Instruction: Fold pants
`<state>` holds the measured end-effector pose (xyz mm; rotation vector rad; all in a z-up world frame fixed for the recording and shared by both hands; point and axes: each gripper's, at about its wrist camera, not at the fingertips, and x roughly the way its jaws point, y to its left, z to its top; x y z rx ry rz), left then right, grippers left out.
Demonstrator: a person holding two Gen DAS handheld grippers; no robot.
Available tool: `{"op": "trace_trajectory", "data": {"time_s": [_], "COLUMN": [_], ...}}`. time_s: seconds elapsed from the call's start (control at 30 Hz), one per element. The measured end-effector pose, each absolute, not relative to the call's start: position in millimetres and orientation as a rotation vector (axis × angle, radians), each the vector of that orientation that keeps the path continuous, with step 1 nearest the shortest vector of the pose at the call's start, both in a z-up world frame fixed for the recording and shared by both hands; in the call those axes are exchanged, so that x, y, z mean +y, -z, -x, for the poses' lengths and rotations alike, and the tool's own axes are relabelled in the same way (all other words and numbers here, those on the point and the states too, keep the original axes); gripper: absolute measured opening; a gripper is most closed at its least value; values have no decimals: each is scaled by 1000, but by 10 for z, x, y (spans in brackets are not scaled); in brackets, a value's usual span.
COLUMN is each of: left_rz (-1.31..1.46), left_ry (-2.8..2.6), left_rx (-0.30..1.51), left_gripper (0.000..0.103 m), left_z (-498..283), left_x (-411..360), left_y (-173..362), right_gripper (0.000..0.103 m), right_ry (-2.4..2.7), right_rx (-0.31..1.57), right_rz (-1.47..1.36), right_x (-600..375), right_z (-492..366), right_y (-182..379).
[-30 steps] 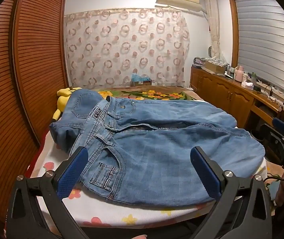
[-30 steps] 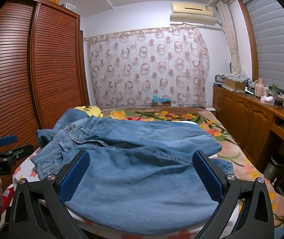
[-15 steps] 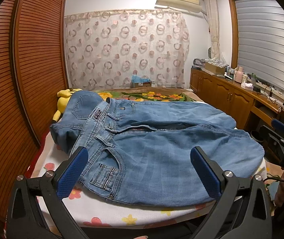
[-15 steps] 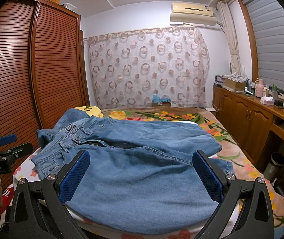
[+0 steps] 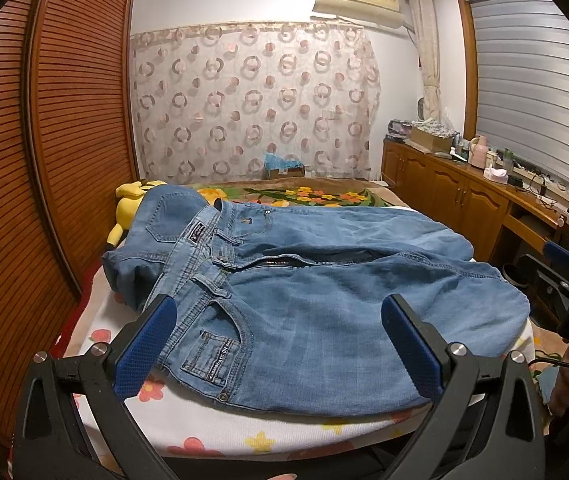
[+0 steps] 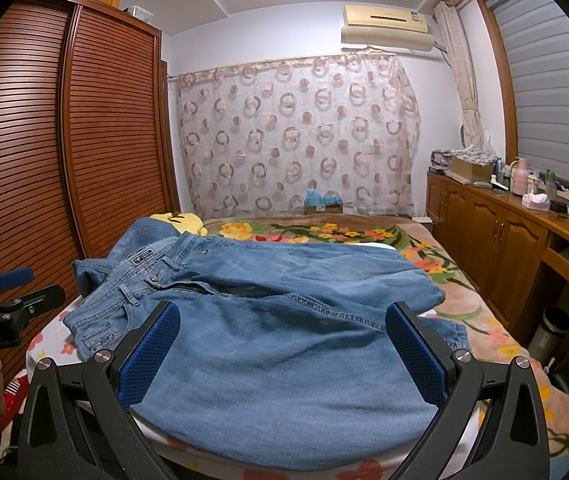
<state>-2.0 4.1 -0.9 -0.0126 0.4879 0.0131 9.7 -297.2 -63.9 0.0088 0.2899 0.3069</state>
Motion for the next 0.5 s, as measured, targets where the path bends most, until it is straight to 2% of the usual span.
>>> {"op": "trace_trajectory", "data": {"time_s": [0.5], "left_rz": [11], "left_ry": [-9], "left_rx": [492], "left_gripper": [102], "left_z": [48], "left_x": [66], "left_y": [-27], "right_gripper": [103], "right_ry": [-310], "right_rx": [293], "right_rz": [-11], "right_x": [-2977], "right_z": [-89], "right_y": [634]}}
